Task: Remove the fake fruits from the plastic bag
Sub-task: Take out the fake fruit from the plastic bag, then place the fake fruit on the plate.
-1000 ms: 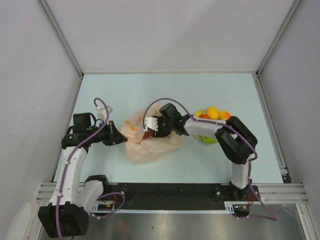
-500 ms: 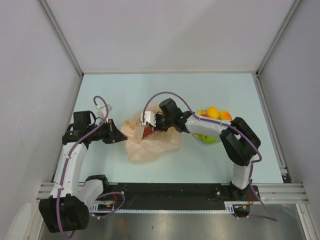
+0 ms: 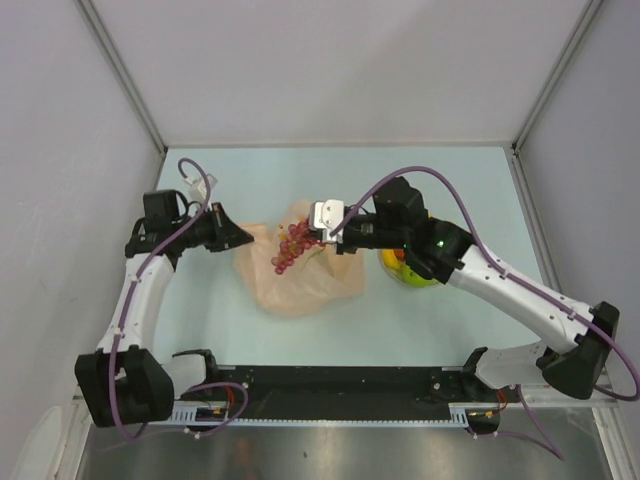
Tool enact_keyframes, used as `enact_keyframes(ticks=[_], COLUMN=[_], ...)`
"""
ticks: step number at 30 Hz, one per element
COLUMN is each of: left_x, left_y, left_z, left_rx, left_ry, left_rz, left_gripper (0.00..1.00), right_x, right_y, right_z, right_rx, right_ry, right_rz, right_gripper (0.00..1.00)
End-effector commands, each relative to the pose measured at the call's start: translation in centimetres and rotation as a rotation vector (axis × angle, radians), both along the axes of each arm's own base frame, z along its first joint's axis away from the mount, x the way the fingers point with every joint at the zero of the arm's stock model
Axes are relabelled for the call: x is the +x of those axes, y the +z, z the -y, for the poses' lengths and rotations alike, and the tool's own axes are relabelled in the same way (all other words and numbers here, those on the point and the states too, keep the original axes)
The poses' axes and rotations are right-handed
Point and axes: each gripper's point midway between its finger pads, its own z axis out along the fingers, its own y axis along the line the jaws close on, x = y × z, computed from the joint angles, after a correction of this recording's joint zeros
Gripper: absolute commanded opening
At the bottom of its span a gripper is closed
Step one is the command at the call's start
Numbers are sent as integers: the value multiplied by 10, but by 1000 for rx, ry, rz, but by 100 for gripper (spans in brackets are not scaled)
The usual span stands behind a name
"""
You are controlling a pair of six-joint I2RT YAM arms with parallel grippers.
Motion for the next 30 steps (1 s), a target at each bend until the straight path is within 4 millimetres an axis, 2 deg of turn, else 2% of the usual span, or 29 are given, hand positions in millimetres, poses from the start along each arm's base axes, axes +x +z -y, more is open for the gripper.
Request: enact_keyframes(ticks=[1, 2, 3, 4, 6, 7, 9, 10, 12, 13, 15, 17, 18, 20, 21, 23, 25, 30], left_x=[42, 51, 59, 70, 90, 101, 116, 122, 129, 129, 129, 124, 123, 114, 110, 101, 96, 86], left_y=[43, 42, 47, 66, 76, 105, 126, 153, 185, 194, 204, 204, 190, 180, 163, 155, 141, 126], left_z=[-1, -3, -4, -6, -11, -13, -15, -16, -15, -16, -15, -14, -14, -12, -11, -10, -10, -10], left_rx=[-33, -32, -26, -17, 2, 11, 16, 19, 20, 22, 25, 33, 32, 37, 32, 33, 33, 41], left_ry=[37, 41, 45, 48, 67, 72, 74, 74, 67, 67, 64, 60, 56, 45, 39, 36, 34, 39], left_rz=[122, 113, 128, 177, 195, 267, 318, 386, 462, 486, 514, 522, 490, 479, 443, 427, 397, 369], left_gripper=[0, 0, 0, 0, 0, 0, 0, 0, 0, 0, 0, 0, 0, 0, 0, 0, 0, 0], right_x=[8, 12, 25, 33, 46, 61, 74, 84, 90, 96, 99, 107, 108, 110, 110, 112, 111, 120], right_y=[-9, -10, -10, -11, -14, -15, -22, -24, -35, -37, -50, -58, -67, -75, -84, -89, -101, -116], right_z=[49, 59, 81, 93, 120, 141, 166, 187, 207, 226, 244, 269, 276, 293, 297, 307, 311, 312], right_rx=[-112, -115, -116, -115, -116, -120, -138, -139, -162, -160, -167, -167, -172, -166, -168, -159, -161, -140], right_ry=[-139, -176, -248, -296, -383, -457, -532, -598, -656, -705, -755, -828, -847, -885, -897, -927, -931, -963], right_rz=[-45, -71, -92, -112, -146, -153, -160, -159, -165, -177, -213, -246, -270, -297, -312, -322, -350, -411], right_gripper=[0, 0, 0, 0, 0, 0, 0, 0, 0, 0, 0, 0, 0, 0, 0, 0, 0, 0])
